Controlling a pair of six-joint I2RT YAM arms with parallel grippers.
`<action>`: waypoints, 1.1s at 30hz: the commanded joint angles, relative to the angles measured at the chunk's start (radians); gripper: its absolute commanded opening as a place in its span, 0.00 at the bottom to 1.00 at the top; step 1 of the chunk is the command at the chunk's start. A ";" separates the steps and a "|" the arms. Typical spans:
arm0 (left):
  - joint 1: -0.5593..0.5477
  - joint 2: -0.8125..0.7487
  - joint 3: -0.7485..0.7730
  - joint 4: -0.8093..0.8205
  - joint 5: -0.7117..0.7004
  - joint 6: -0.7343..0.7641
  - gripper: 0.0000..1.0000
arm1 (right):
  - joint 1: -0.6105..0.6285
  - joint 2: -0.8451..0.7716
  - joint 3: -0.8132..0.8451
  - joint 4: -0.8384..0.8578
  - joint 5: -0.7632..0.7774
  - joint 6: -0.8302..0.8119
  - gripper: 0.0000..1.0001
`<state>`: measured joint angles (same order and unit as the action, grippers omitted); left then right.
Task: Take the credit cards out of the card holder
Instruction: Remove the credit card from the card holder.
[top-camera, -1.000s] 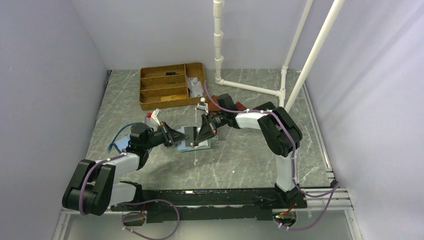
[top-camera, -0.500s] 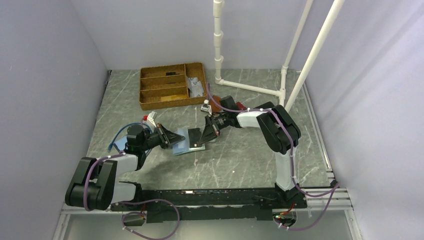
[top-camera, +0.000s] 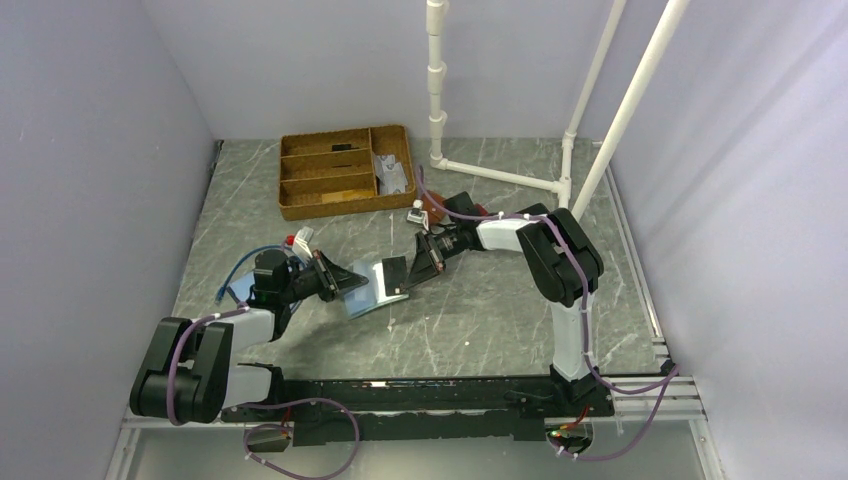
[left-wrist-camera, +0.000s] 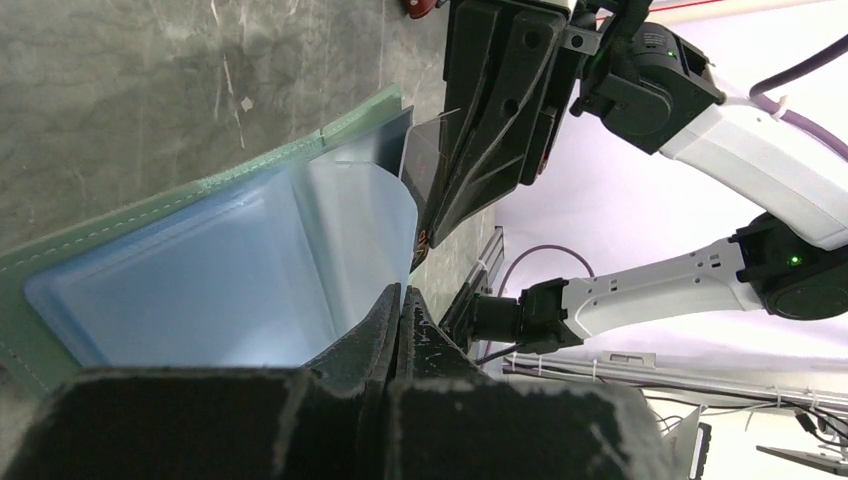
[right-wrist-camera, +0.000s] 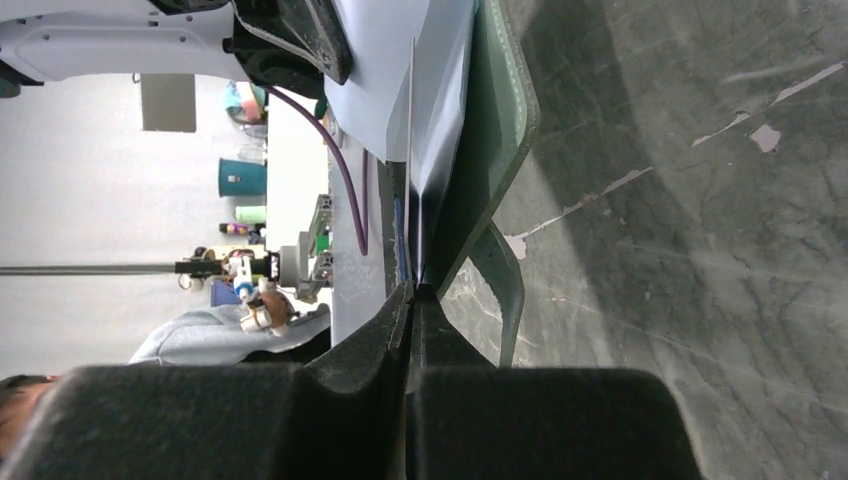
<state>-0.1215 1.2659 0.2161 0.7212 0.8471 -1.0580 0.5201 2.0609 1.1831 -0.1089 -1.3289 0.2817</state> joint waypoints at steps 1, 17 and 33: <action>0.003 -0.004 0.020 -0.034 -0.001 0.044 0.00 | -0.006 -0.023 0.049 -0.051 -0.009 -0.084 0.00; 0.002 0.096 0.062 -0.099 -0.001 0.092 0.00 | -0.008 -0.080 0.150 -0.318 0.062 -0.373 0.00; -0.018 0.140 0.111 -0.233 -0.060 0.175 0.00 | 0.024 -0.108 0.439 -0.549 0.491 -0.629 0.00</action>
<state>-0.1337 1.3891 0.2932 0.4881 0.7876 -0.9184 0.5388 1.9816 1.4784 -0.5957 -1.0027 -0.2379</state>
